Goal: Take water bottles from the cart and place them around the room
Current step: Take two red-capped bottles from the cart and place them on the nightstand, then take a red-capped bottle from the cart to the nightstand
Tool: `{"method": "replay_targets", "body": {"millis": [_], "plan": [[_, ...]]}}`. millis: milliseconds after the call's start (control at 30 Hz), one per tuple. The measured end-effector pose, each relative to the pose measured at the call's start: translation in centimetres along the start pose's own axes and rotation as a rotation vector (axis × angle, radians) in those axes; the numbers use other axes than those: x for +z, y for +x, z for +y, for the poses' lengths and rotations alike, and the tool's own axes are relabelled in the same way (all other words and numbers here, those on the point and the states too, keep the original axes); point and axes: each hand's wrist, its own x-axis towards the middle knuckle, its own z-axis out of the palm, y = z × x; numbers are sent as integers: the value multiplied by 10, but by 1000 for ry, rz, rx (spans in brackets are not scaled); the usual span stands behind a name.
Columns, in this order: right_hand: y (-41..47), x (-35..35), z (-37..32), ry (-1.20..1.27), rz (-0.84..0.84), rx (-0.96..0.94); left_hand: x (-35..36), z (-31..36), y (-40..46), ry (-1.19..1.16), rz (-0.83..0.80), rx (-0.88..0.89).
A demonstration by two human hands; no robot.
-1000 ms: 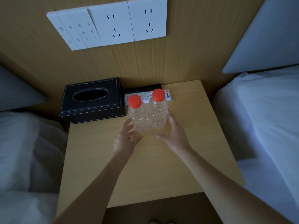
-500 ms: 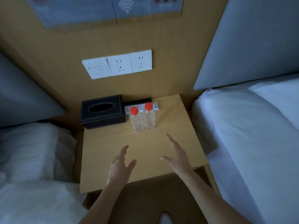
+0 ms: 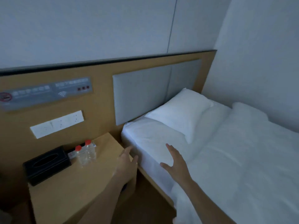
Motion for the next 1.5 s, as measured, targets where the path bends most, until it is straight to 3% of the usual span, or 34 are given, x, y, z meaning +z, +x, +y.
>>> {"method": "replay_targets", "body": {"millis": [200,500,833,1033,1267,1500], "plan": [[-104,-128,36,-111,266,169,56,151,-61,21,-174,415],[-322,-284,121,-196,595,455,193,341,-217,19,-391,884],[-713,-455,194,-363,1037,905,387,536,-583,-186,-888,1322],[-908,-490,197,-358,1268,1180,456,597,-788,-241,-1148,1559],[-1006,-523,258,-323,1396,1327,543,649,-911,-223,-1309,1725],[-1065,-617,363,-293,1342,1410,665,757,-973,-258,-1355,1653]]}}
